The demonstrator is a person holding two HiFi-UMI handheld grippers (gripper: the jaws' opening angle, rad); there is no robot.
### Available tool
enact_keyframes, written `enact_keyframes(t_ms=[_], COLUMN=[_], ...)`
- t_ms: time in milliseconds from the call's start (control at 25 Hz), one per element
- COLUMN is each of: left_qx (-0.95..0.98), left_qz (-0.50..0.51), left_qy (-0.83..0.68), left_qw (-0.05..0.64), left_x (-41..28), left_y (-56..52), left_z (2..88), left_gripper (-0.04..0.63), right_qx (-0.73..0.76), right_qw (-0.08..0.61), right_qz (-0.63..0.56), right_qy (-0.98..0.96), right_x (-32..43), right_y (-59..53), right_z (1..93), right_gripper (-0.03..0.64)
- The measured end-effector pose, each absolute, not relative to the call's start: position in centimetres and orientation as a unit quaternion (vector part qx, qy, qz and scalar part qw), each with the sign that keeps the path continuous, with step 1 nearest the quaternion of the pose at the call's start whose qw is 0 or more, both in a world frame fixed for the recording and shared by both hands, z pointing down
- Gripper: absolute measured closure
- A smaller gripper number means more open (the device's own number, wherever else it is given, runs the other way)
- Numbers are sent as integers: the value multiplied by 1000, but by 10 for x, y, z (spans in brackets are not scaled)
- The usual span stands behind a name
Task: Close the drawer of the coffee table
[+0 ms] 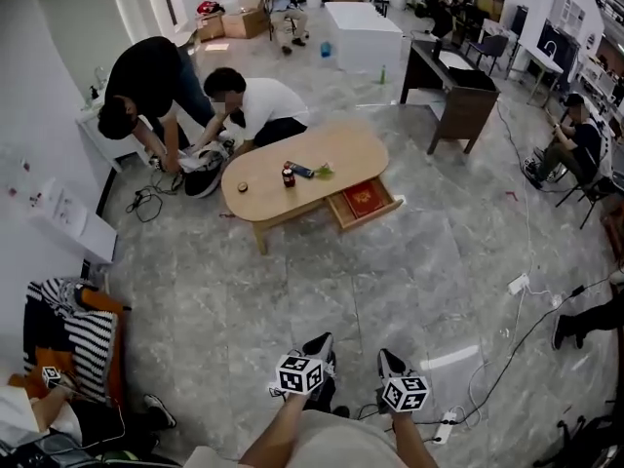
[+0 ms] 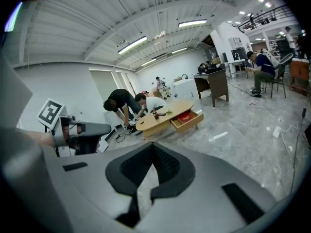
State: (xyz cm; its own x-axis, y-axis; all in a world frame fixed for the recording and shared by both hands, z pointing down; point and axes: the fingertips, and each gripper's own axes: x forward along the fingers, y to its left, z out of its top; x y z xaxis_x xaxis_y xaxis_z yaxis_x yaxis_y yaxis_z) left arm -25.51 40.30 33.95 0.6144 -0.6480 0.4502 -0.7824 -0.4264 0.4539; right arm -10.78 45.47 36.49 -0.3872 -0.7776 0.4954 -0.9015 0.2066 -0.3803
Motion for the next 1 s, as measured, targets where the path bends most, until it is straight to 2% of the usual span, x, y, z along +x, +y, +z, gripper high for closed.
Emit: enact_keyframes(t_ms=[440,1000], left_qx=[842,836], left_qz=[68,85], left_qy=[-416,-421], left_qw=[336,342], left_x=[-254,-227], left_y=[285,226], left_z=[335,344], left_gripper=[586,586], right_qx=[554,540], right_qw=[104,126], right_qz=[330,326], right_qy=[-758,-765], right_x=[-100,-50], right_y=[355,283], right_z=[367,375], right_gripper=[601,601])
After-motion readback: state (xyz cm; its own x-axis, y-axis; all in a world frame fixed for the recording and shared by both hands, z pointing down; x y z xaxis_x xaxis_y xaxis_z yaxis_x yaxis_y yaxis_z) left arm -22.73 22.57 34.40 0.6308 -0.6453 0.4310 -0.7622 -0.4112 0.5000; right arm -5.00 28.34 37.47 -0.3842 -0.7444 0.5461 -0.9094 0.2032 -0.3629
